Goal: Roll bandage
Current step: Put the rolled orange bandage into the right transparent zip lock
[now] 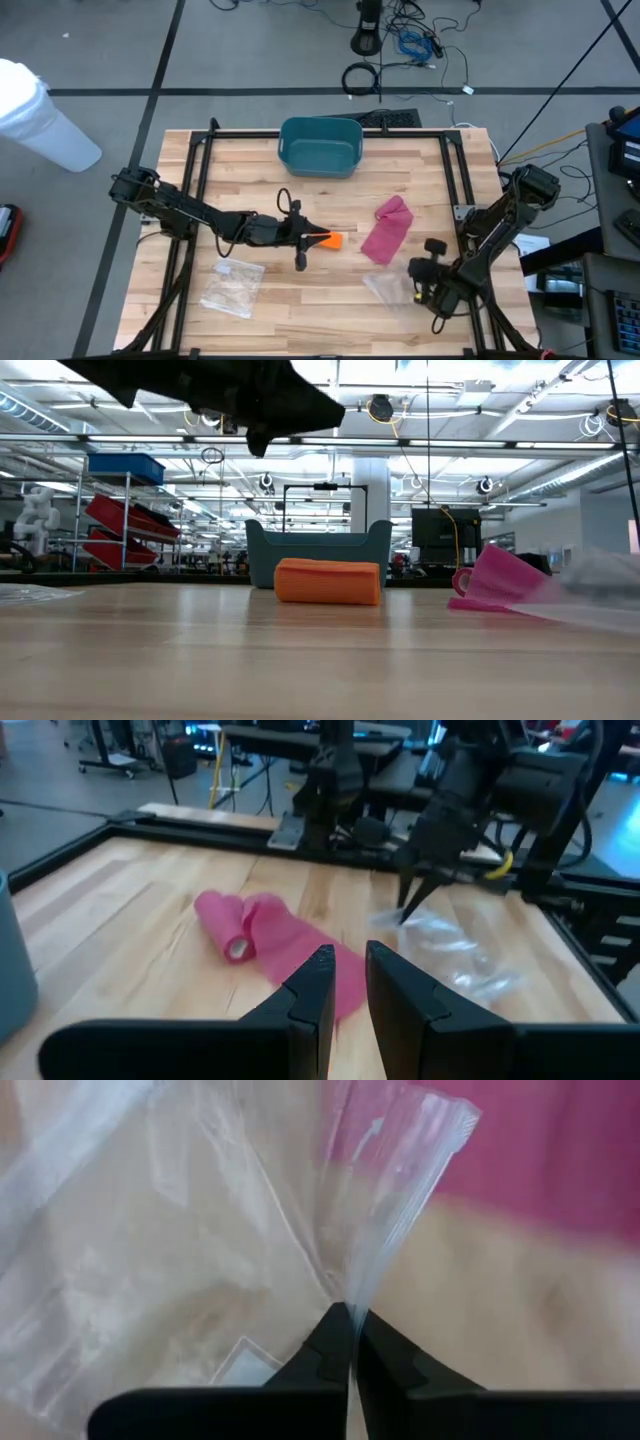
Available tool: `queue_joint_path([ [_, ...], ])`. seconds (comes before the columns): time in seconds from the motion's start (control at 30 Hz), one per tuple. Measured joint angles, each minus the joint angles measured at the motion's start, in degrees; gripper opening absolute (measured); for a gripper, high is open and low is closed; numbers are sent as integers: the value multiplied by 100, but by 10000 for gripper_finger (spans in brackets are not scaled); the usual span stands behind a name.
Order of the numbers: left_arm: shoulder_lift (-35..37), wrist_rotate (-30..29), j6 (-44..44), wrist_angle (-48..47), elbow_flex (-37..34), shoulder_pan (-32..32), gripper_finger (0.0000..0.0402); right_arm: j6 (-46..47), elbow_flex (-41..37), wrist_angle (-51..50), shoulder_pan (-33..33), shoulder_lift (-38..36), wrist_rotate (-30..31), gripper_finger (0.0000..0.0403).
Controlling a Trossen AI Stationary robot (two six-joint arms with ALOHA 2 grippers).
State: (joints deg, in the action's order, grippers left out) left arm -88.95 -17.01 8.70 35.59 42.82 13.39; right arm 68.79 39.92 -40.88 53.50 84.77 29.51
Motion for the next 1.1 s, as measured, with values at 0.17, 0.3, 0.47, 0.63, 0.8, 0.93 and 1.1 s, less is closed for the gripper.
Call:
queue_joint_path([
  [0.17,0,-127,164,-4,119,-97,63,-2301,163,169,-195,0,1884,0],
  [0.3,0,91,741,-11,128,-238,63,-4761,184,952,-482,0,2758,0],
  [0.47,2,240,1051,-3,128,-395,63,-7301,181,1953,-1059,24,2768,0],
  [0.63,4,280,1386,197,143,-611,63,-9623,181,3025,-1513,24,2805,0],
  [0.8,4,767,1501,139,379,-739,63,-12143,181,4182,-1832,24,2966,0],
  [0.93,4,814,1468,116,535,-737,63,-13746,181,5025,-2075,24,3507,0],
  [1.1,4,1109,1303,77,721,-726,68,-14876,181,5518,-2363,23,4104,0],
])
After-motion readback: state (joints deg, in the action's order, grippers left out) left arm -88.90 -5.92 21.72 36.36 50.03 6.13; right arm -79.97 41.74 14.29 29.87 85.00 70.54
